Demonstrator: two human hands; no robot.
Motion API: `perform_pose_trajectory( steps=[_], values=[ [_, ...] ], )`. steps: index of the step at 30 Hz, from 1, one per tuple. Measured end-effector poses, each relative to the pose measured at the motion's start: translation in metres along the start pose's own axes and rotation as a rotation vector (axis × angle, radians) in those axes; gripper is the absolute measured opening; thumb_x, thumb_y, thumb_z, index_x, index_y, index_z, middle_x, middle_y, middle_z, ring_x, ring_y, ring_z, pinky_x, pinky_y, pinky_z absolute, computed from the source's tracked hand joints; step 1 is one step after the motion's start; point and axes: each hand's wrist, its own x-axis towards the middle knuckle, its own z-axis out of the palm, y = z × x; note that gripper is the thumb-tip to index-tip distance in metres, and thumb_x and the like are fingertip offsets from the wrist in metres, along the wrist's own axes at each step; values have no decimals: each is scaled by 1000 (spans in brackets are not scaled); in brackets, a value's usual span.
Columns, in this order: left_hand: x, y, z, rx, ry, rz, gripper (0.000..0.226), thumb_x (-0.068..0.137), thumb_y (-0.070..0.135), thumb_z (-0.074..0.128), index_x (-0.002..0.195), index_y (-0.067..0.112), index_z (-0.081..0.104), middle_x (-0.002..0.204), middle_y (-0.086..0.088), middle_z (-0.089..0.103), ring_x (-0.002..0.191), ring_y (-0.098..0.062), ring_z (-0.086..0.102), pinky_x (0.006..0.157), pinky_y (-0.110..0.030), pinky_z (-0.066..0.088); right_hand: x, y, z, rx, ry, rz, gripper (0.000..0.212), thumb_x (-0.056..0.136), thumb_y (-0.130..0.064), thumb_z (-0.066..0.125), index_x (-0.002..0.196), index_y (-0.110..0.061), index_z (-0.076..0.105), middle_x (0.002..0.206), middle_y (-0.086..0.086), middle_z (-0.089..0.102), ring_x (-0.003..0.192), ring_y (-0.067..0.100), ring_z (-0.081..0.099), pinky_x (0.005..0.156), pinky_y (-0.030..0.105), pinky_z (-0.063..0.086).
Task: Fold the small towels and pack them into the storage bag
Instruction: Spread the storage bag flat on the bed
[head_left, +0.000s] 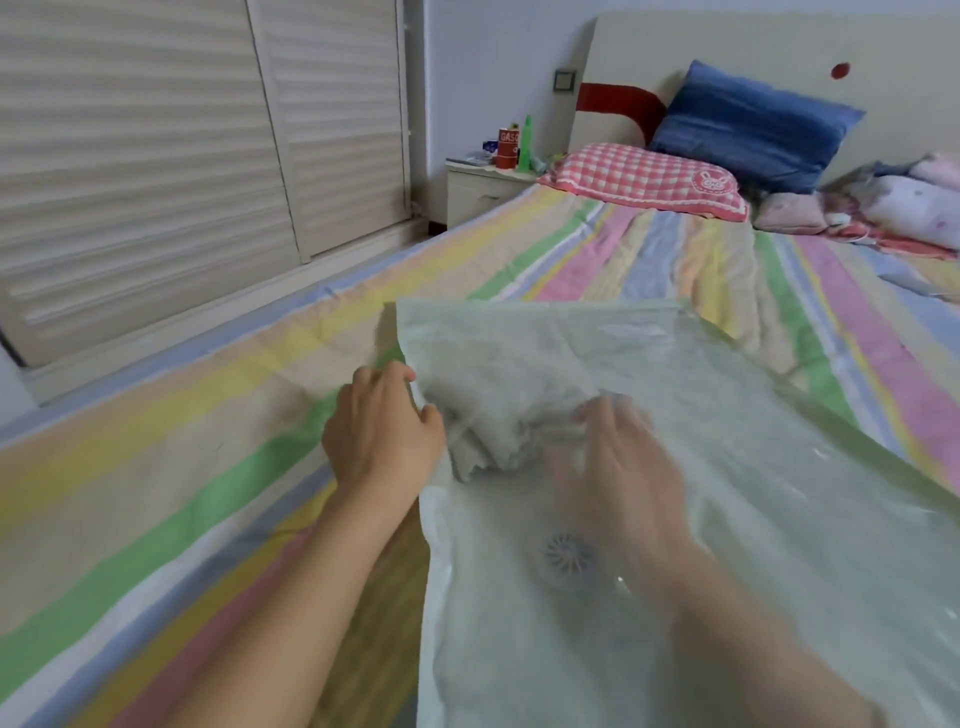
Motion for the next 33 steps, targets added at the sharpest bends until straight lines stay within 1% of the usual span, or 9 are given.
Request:
perform_pose_trajectory(
  steps=[2,5,8,14,17,20,23,29,33],
  values=[
    [7,6,3,-14,-16,21,36,93,33,53,128,27,51,131,-1,52,120,-26,48,87,-40,44,-3,-1,16,-103,84,-243,50,83,-35,54,128,-14,53,131,15,55,124,37,51,96,41,38],
    [19,7,12,1,-71,70,43,96,34,46,138,26,45,142,-2,48,130,-27,43,102,-43,40,17,0,39,-142,11,-458,59,79,-35,40,134,-19,54,137,13,54,127,40,49,107,48,32],
    [26,5,25,72,-169,95,54,100,33,34,152,26,21,159,-7,24,146,-25,20,119,-47,15,40,-4,54,-206,-42,-537,59,76,-33,40,132,-23,57,132,8,60,120,38,57,99,48,43],
    [31,6,41,83,-224,174,54,103,31,20,155,25,6,163,-4,6,150,-15,1,120,-47,-6,90,-21,93,-103,-131,-516,59,79,-37,45,136,-24,53,137,6,56,121,35,56,100,48,42],
    [37,4,42,95,-221,184,54,103,32,19,155,25,7,163,-3,3,150,-15,-2,119,-47,-11,125,-38,112,-117,-226,-454,63,90,-50,40,149,-34,26,156,-2,30,142,27,30,112,42,23],
    [36,0,44,140,-246,189,55,103,34,18,155,25,4,163,-5,-2,150,-17,-6,118,-48,-13,151,-51,119,-61,-257,-426,83,74,-65,27,150,-32,26,156,2,30,143,28,27,114,45,24],
    [39,-4,49,152,-279,166,56,103,35,18,155,25,-1,163,-5,-3,150,-18,-7,119,-48,-12,170,-66,135,-29,-74,-410,65,84,-52,36,143,-25,43,145,7,48,132,33,44,109,48,33],
    [42,-11,52,100,-327,178,55,103,36,18,154,27,0,163,-1,3,150,-15,-2,120,-47,-9,199,-83,156,37,-360,-336,81,87,-49,51,152,-29,8,159,4,18,146,30,15,117,48,13],
    [42,-12,51,110,-304,169,55,102,36,19,154,29,3,163,1,6,150,-14,0,118,-50,-12,193,-75,147,117,-351,-410,81,88,-38,57,152,-17,12,157,10,21,146,29,15,117,46,17]
  ],
)
